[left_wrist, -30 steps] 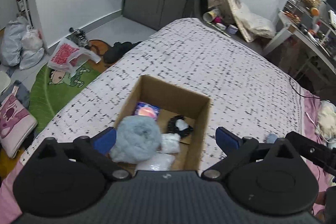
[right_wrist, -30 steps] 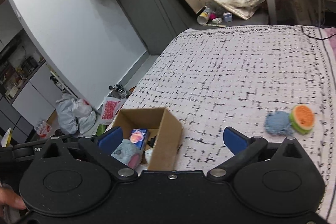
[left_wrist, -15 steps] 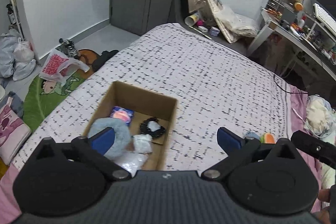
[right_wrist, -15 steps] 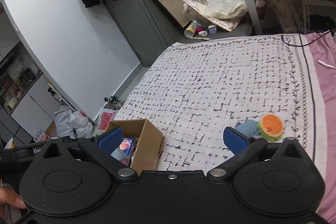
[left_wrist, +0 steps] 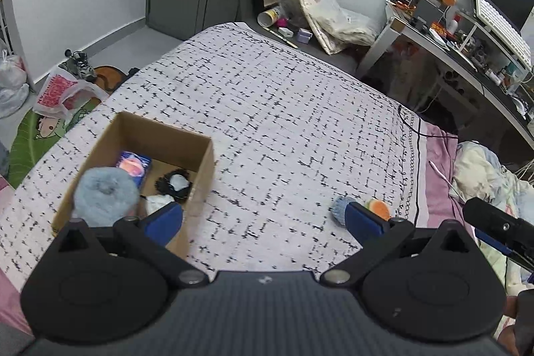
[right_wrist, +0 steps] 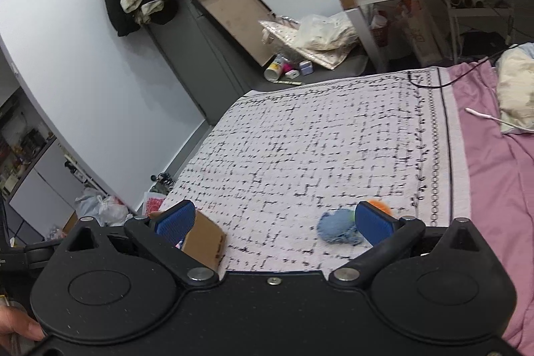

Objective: Organize soft objects
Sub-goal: 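Move both grippers back to the blue knit pouch and hamburger plush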

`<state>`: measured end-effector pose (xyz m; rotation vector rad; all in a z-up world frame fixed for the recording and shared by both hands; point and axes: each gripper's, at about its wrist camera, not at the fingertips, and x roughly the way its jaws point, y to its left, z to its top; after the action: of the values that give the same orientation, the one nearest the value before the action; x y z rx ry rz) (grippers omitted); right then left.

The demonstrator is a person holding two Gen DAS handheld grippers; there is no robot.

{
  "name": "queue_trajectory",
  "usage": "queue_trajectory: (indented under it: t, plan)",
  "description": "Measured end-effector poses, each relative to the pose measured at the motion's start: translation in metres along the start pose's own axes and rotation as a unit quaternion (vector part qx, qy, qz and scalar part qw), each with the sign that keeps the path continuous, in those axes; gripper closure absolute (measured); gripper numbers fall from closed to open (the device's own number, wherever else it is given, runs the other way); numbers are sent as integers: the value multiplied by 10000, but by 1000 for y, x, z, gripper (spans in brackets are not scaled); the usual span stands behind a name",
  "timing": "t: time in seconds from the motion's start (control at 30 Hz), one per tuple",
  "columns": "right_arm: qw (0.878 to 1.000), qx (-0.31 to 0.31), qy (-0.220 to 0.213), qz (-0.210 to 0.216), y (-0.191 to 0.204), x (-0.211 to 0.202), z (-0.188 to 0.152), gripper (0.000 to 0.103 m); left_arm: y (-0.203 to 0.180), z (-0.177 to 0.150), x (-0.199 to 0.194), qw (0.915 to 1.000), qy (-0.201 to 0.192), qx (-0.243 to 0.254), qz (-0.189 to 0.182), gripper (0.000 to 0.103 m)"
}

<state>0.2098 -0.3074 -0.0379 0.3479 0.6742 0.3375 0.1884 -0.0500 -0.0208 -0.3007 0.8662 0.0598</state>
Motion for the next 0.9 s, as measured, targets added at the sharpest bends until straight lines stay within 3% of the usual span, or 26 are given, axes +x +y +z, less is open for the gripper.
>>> queue_trajectory:
  t: [0.27,0.6,0.9]
  plan:
    - [9996,269,-100,-62,-38,2,-5,0,-23,-5,11,9999,-29,147,72,0]
    - [9922,1241,1,105,-90,22,-19,0,-50,-18,50,9995,69,321,-35,1]
    - [9877,1535,199,-209,-116,48,-25,1,-79,-22,92,9978,324,552,-142,1]
